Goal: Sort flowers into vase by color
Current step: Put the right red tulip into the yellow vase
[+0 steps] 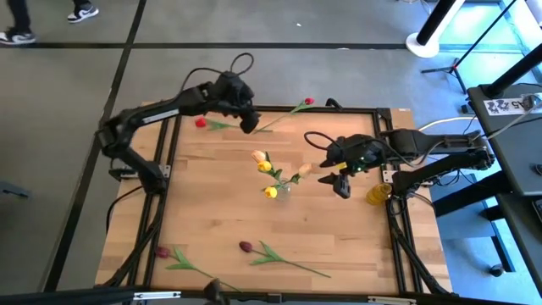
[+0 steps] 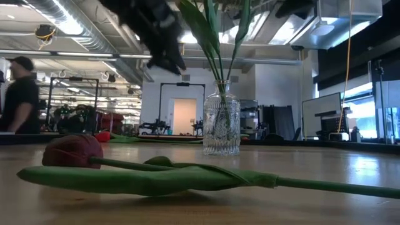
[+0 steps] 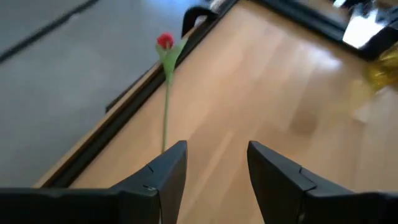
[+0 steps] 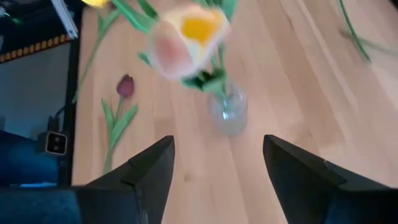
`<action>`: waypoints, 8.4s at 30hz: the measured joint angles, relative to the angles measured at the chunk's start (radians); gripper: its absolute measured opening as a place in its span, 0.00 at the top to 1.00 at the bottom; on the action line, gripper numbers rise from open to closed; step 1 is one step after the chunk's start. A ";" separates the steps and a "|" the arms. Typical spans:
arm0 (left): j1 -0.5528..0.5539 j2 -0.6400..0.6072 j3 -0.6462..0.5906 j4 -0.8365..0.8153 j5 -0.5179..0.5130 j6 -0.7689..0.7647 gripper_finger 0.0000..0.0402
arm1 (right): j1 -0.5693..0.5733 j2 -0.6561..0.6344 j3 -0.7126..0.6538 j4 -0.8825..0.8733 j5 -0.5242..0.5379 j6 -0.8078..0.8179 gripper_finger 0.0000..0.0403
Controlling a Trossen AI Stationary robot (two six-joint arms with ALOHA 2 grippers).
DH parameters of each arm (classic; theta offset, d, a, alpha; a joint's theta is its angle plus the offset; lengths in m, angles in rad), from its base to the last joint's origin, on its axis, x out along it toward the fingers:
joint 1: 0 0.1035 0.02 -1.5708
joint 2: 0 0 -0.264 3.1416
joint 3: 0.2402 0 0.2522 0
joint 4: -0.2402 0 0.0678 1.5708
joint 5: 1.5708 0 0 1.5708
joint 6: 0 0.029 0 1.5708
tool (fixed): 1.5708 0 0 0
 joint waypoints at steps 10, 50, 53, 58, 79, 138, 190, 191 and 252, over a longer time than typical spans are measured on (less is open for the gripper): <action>0.010 0.289 0.000 0.199 0.001 0.093 0.59 | 0.000 -0.005 0.010 -0.042 0.002 0.193 0.39; 0.071 0.168 0.000 0.075 -0.015 0.108 1.00 | -0.050 -0.008 0.115 -0.048 0.063 0.303 0.39; 0.071 0.052 0.000 0.040 -0.015 0.107 1.00 | -0.061 -0.008 0.147 -0.050 0.085 0.246 0.39; 0.071 -0.118 0.002 -0.053 0.026 0.071 1.00 | -0.076 -0.008 0.181 -0.050 0.100 0.176 0.39; 0.080 0.309 -0.076 0.075 -0.036 0.039 0.73 | -0.023 -0.004 0.183 -0.059 0.073 0.296 0.39; -0.239 0.145 -0.171 -0.155 -0.044 -0.076 0.78 | 0.012 -0.004 0.183 -0.077 0.141 0.224 0.39; -0.369 0.226 -0.342 0.060 -0.191 -0.146 1.00 | 0.012 -0.005 0.183 -0.100 0.063 0.276 0.39; -0.364 0.205 -0.347 0.036 -0.197 -0.150 1.00 | 0.012 -0.005 0.183 -0.102 0.063 0.276 0.39; -0.426 -0.467 -0.382 0.508 -0.151 -0.023 0.94 | -0.270 0.213 0.182 1.081 0.180 0.062 0.97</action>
